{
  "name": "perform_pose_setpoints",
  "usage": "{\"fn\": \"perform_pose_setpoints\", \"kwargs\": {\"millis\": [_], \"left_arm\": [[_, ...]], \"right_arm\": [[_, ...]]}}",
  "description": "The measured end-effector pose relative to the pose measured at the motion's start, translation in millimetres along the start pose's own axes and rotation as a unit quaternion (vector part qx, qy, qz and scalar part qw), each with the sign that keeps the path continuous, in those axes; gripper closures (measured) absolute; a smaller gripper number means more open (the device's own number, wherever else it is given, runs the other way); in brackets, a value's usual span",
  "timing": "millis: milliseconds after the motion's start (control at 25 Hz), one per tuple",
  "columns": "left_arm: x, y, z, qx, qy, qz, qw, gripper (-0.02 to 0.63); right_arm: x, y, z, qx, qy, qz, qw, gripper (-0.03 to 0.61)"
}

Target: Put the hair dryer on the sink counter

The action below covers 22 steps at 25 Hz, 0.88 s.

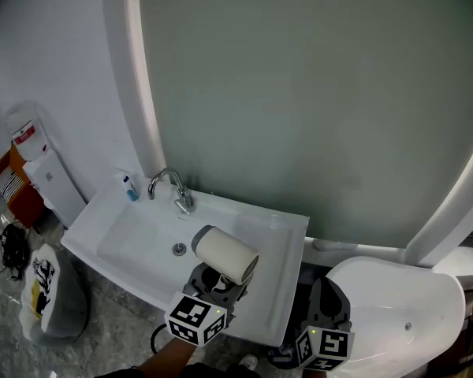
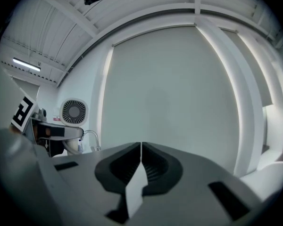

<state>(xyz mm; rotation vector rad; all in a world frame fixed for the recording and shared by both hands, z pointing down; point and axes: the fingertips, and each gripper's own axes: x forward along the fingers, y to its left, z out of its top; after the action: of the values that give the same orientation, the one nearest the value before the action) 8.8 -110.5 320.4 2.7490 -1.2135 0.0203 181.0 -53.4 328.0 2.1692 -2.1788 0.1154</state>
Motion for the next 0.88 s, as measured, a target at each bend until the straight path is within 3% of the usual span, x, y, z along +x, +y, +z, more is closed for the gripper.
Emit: {"fn": "perform_pose_setpoints", "kwargs": {"millis": [200, 400, 880], "left_arm": [[15, -3, 5, 0.003, 0.000, 0.008, 1.0000, 0.403], [23, 0, 8, 0.007, 0.000, 0.006, 1.0000, 0.403], [40, 15, 1, -0.005, 0.010, -0.020, 0.9997, 0.404]], "right_arm": [[11, -23, 0, 0.008, 0.002, 0.000, 1.000, 0.557], [20, -15, -4, 0.009, 0.010, 0.010, 1.000, 0.557], [40, -7, -3, 0.013, 0.013, -0.011, 1.000, 0.557]]}}
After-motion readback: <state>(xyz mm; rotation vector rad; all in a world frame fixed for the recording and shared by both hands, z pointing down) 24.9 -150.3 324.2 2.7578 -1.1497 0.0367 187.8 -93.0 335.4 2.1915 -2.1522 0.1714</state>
